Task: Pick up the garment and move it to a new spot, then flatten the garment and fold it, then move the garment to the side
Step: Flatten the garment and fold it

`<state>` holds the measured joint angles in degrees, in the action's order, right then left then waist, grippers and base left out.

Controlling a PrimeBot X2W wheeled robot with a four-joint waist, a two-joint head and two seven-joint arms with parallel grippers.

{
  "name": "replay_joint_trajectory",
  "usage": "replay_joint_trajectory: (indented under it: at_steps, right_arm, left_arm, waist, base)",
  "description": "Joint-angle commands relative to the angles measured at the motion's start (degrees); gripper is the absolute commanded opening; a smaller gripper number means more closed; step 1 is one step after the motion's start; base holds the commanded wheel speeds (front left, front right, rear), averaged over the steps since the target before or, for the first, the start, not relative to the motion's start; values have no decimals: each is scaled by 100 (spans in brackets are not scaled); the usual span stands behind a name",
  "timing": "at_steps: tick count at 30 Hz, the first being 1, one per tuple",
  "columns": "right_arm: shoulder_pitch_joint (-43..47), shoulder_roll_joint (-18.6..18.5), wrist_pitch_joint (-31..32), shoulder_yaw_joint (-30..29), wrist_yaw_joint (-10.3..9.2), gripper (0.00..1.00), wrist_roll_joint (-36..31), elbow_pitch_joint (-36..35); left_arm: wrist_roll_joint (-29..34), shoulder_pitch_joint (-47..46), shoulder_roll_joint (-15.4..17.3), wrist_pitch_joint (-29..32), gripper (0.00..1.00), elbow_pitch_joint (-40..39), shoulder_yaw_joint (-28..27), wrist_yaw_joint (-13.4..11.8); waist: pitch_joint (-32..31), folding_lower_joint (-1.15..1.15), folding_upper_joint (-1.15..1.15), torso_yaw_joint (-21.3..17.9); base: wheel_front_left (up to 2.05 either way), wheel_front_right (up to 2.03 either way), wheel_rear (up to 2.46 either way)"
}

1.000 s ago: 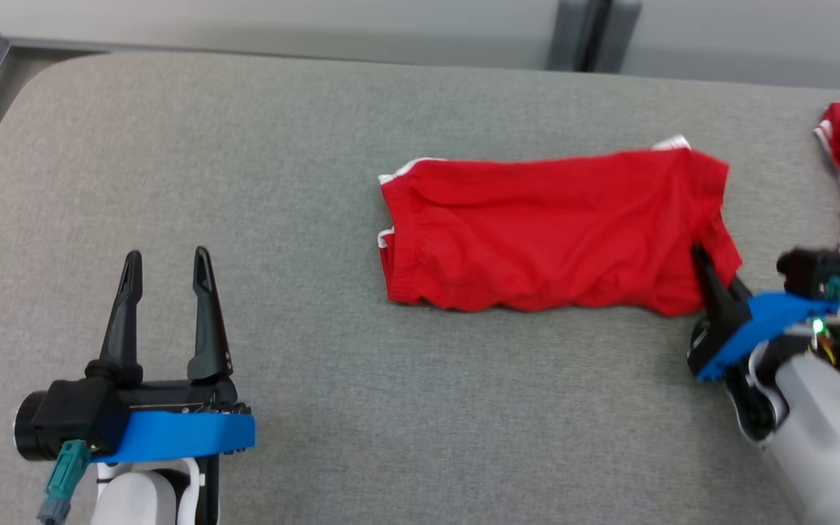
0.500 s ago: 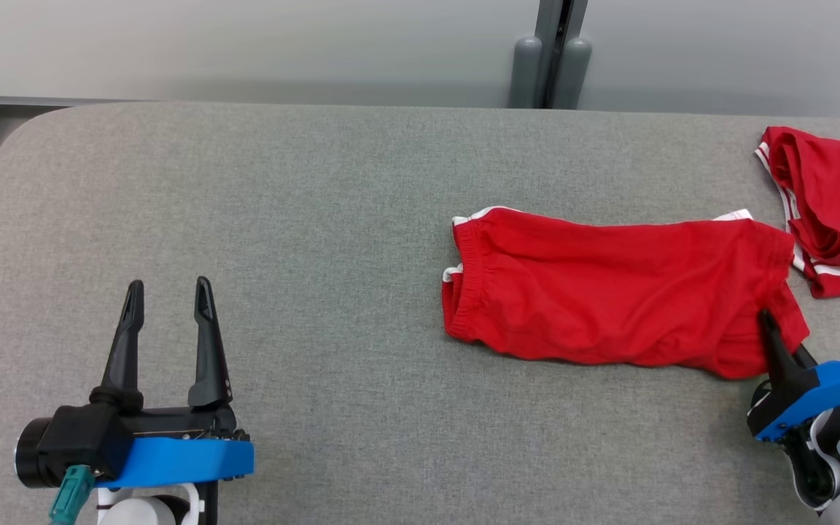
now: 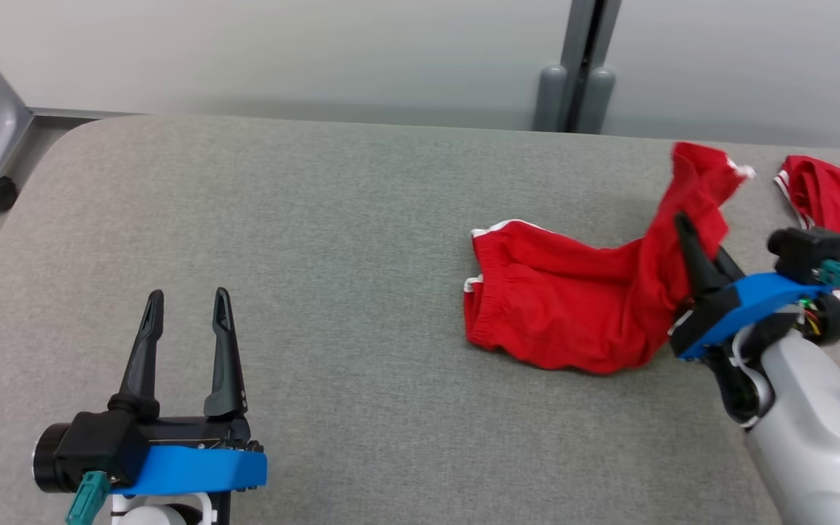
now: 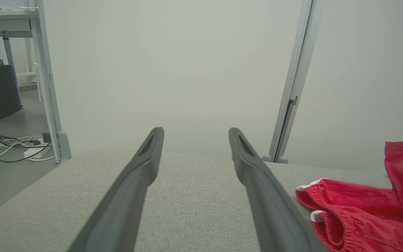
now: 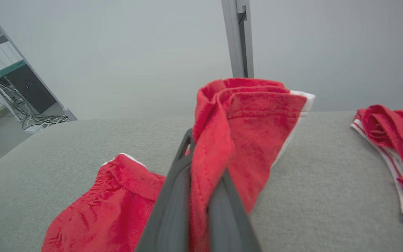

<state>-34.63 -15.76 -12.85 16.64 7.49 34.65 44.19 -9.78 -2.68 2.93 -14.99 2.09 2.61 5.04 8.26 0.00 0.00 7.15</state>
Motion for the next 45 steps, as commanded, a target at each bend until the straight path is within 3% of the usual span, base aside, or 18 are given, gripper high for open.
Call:
replay_joint_trajectory:
  at_steps: [1, 11, 24, 25, 26, 27, 36, 45]
  right_arm:
    - [-107, 97, 58, 61, 1, 0, -69, -37]
    - [-77, 575, 314, 712, 1, 0, -387, -198]
    - [544, 880, 241, 1430, 2, 0, -385, -197]
    - [563, 896, 182, 1469, 1, 13, -408, -214]
    - [578, 912, 138, 1532, 2, 66, -418, -244]
    - [597, 923, 84, 1586, 1, 100, -415, -271]
    - [697, 666, -202, 1565, 1, 100, -550, -629]
    - [1199, 323, -236, 535, 1, 100, -915, -1566]
  left_arm:
    - [-24, 26, -5, -25, 100, 1, 25, -32]
    - [-79, 86, -5, -25, 100, -30, 90, -78]
    - [-109, 92, -5, -25, 100, -34, 115, -127]
    - [-112, 86, -5, -25, 100, -29, 109, -125]
    - [-112, 83, -5, -25, 100, -22, 104, -120]
    - [-109, 86, -6, -25, 100, -16, 99, -115]
    - [-78, 134, -5, -25, 100, 25, 109, -97]
    - [-10, 186, -5, -25, 100, 63, 80, -69]
  waist:
    - [-1, 0, 0, 67]
    - [3, 0, 0, 335]
    - [28, 0, 0, 356]
    - [31, 0, 0, 348]
    - [33, 0, 0, 338]
    - [32, 0, 0, 325]
    - [-81, 0, 0, 159]
    - [-263, 0, 0, -270]
  base:
    - [0, 0, 0]
    - [0, 0, 0]
    - [0, 0, 0]
    - [0, 0, 0]
    - [0, 0, 0]
    - [0, 0, 0]
    - [0, 0, 0]
    - [0, 0, 0]
